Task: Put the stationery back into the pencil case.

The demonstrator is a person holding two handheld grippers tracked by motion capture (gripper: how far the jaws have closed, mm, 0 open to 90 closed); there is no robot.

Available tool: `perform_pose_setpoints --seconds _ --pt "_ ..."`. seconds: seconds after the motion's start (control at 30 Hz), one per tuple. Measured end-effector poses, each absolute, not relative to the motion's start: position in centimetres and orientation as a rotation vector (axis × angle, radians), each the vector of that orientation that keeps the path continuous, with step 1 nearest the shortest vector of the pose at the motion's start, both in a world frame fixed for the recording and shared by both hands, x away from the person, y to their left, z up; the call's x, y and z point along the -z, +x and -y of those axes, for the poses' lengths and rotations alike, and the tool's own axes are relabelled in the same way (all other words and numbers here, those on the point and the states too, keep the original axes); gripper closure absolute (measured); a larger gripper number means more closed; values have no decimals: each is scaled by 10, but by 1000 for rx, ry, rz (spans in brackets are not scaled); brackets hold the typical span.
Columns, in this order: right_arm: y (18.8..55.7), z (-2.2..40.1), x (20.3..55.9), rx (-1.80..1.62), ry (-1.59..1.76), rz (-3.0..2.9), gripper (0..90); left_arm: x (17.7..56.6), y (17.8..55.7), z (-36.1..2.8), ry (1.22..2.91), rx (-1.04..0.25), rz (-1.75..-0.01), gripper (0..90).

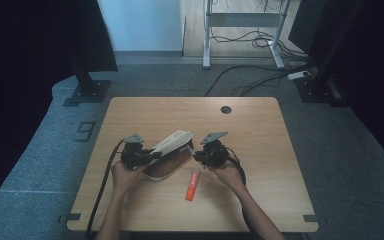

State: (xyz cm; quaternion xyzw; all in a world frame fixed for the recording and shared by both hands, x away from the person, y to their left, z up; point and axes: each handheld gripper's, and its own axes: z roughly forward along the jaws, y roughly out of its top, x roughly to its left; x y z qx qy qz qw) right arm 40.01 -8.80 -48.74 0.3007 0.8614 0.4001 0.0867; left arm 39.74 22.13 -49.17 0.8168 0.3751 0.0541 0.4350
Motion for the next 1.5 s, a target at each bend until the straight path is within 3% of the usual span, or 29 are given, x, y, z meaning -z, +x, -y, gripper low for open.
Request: perform_pose_setpoints --seconds 1.4,1.5 --pt "429 -1 530 -1145 813 -2685 776 493 396 -219 2036 -132 -923 751" --pt "431 -3 532 -1163 826 -2687 729 493 396 -218 2038 -131 -921 750"
